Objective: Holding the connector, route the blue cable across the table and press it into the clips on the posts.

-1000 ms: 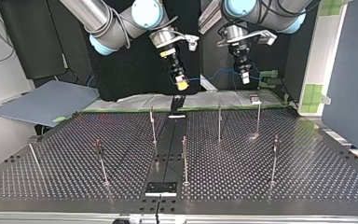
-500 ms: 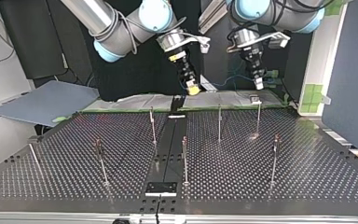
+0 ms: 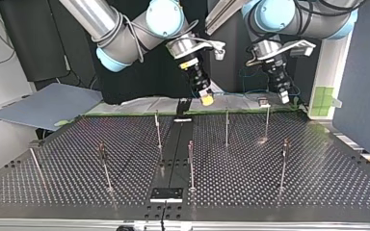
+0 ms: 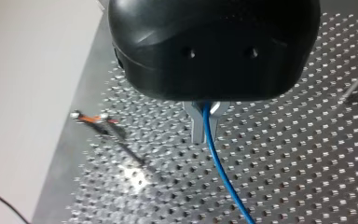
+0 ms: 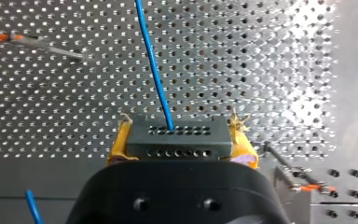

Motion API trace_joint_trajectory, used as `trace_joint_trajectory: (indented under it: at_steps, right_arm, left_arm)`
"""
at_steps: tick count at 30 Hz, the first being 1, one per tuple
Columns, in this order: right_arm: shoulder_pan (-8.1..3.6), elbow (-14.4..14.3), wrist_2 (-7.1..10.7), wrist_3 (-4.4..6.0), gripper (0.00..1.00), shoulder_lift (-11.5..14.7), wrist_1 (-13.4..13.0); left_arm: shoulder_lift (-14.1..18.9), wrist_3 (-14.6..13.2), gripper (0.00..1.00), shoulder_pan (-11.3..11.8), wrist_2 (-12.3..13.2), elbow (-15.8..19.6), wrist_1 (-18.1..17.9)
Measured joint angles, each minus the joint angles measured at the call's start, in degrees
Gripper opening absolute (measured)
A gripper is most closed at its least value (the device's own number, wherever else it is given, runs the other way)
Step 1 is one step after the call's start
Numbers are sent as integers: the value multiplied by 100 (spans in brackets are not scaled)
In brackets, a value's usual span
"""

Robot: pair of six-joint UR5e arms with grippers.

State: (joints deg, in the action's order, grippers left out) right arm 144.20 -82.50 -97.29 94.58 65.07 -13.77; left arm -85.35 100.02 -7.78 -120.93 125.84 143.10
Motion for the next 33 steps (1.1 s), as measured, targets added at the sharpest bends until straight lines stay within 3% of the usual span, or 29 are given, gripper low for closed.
trace_joint_trajectory:
  at_steps: [11, 24, 33]
  right_arm:
    - [-27, 588, 86, 9, 0, -11, 283]
    - [-117, 1218, 168, 21, 0, -55, 540]
    - [-144, 1665, 203, 47, 0, -222, 687]
  left_arm:
    - [201, 4, 0, 180, 13, -356, 424]
    - [249, 66, 0, 285, 196, -860, 581]
    - [188, 91, 0, 433, 309, -1076, 628]
